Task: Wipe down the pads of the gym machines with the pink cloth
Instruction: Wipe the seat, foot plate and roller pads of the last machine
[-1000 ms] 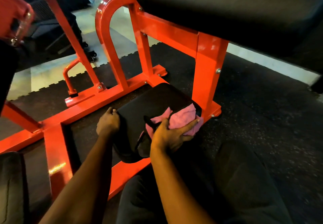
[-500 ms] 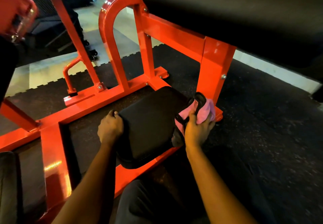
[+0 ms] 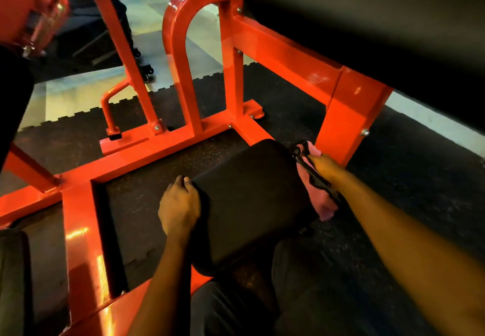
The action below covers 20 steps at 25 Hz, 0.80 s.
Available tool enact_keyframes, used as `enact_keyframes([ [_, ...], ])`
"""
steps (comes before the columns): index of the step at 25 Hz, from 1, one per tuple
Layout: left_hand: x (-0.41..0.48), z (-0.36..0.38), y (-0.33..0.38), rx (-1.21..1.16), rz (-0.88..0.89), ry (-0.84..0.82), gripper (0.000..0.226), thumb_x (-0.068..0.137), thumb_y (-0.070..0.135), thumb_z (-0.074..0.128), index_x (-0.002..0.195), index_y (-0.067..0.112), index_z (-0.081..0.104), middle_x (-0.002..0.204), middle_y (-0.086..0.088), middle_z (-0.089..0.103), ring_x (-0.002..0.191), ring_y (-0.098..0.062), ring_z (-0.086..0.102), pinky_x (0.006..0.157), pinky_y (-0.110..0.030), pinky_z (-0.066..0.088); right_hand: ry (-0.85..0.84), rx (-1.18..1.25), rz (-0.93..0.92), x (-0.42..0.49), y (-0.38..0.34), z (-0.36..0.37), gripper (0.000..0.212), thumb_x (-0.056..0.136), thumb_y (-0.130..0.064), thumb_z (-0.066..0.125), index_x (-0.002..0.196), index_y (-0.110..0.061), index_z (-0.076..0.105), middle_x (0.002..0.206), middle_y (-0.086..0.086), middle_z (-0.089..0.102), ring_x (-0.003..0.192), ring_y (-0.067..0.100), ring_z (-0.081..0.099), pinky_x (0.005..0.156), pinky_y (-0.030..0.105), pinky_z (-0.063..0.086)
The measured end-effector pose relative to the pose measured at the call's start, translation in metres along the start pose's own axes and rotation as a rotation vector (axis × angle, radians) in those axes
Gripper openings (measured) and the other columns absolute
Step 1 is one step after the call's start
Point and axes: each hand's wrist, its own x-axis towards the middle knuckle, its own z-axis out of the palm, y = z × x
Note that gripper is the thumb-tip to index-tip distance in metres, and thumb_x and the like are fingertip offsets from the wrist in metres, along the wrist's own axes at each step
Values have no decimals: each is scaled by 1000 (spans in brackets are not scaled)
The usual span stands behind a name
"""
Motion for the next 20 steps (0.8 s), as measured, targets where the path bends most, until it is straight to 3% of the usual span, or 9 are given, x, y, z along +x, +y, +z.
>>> enact_keyframes([
  [2,0,2,0,0,-20,16,45,104,40,32,138,21,55,137,-16,57,123,-39,54,102,-48,42,-30,-92,-69,18,-10,7,50,105,-29,50,154,-31,40,141,1,55,113,27,62,83,24,46],
  [4,-1,3,0,-1,-22,21,46,104,41,32,139,22,54,140,-13,56,126,-37,52,105,-48,41,-43,-158,-95,36,-16,15,47,107,-32,45,153,-27,42,150,8,50,131,29,53,95,30,40],
  [7,2,4,0,-13,-20,41,45,105,38,33,140,19,54,141,-14,55,128,-37,51,106,-46,40,-20,-167,-120,45,-15,15,49,104,-38,50,151,-30,45,146,10,55,129,31,55,99,31,41],
  [9,0,5,0,-13,-18,49,44,105,37,34,138,17,56,139,-15,57,125,-37,53,105,-46,41,24,-163,-186,24,0,9,52,98,-43,58,148,-32,49,142,10,59,126,32,58,105,41,46],
  [11,0,5,-1,-10,-26,71,42,105,37,34,132,17,59,134,-16,60,121,-38,55,101,-46,43,70,-239,-222,-5,24,-10,51,96,-36,62,146,-28,53,141,11,60,128,33,56,107,43,45],
  [16,-1,5,-1,-3,-19,78,37,104,35,37,122,16,62,125,-21,64,113,-43,58,95,-49,46,198,-307,-271,-24,25,-59,53,86,-38,75,136,-29,60,125,15,68,115,35,65,93,43,53],
  [17,1,4,-2,-7,-19,80,36,104,35,37,121,16,63,124,-22,64,113,-44,59,94,-49,46,158,-250,-338,-14,16,-54,57,85,-42,75,138,-26,58,125,13,69,115,31,65,94,44,53],
  [20,-2,3,-1,-4,9,68,35,105,35,36,114,14,63,121,-24,64,109,-45,59,90,-48,46,-230,-238,-397,-6,3,-16,60,88,-44,75,140,-22,56,133,5,65,119,20,62,99,41,52],
])
